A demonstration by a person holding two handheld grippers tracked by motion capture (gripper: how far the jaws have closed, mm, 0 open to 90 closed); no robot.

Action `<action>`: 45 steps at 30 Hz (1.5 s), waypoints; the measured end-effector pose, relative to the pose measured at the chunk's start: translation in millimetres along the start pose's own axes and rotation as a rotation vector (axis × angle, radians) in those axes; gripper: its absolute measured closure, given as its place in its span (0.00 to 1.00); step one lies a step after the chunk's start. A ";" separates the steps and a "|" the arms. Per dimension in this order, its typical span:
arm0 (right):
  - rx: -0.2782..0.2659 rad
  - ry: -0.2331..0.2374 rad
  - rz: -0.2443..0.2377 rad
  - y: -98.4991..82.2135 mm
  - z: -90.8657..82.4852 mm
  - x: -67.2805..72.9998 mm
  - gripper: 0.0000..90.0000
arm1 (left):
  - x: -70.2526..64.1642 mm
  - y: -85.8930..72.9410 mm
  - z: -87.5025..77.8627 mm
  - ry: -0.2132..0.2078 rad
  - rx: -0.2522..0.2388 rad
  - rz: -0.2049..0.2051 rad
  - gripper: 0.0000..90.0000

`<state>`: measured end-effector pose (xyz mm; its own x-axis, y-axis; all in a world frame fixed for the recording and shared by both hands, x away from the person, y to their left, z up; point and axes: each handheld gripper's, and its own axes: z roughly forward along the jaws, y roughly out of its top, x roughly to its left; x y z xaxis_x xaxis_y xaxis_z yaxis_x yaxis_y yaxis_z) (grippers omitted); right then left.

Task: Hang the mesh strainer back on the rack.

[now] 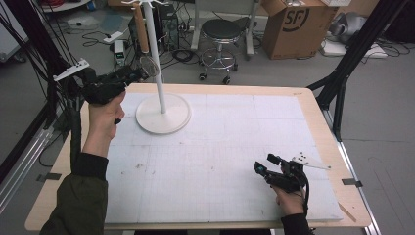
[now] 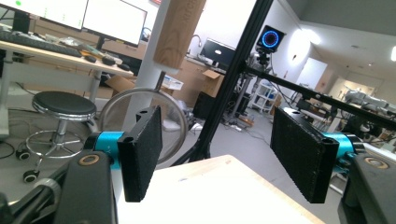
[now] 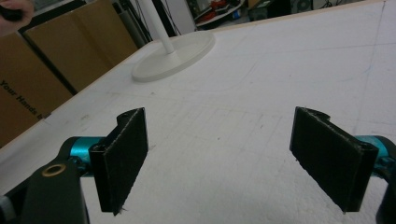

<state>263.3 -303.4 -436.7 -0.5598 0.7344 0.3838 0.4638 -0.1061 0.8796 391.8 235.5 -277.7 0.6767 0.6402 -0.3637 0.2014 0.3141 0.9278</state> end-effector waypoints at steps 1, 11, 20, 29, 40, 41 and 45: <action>0.001 -0.003 -0.001 0.1 0.0 0.2 0.20 | -0.8 -0.1 0.0 -0.001 0.005 0.000 0.38; -0.001 -0.003 -0.002 0.3 0.0 0.6 0.20 | -7.4 -12.3 -8.4 -0.033 0.002 -0.003 0.37; 0.003 -0.003 -0.008 0.3 0.9 1.2 0.20 | -14.4 -24.6 -14.8 -0.046 0.032 0.013 0.37; 0.008 -0.004 -0.017 0.1 2.3 2.1 0.20 | -21.8 -40.8 -30.0 -0.045 0.046 0.029 0.37; 0.016 -0.004 -0.021 -0.2 4.4 4.0 0.20 | -22.9 -69.8 -46.4 -0.032 0.090 0.023 0.37; 0.017 -0.003 -0.023 -0.2 4.5 4.1 0.20 | -22.4 -71.5 -47.6 -0.034 0.091 0.021 0.37; 0.020 -0.002 -0.025 -0.3 5.8 4.9 0.20 | -24.5 -78.2 -50.9 -0.042 0.100 0.023 0.37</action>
<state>264.4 -295.8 -436.8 -0.5699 0.7379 0.3615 0.4638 -0.0743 0.8828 323.4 231.0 -345.6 0.7108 0.6157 -0.3400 0.2532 0.2269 0.9404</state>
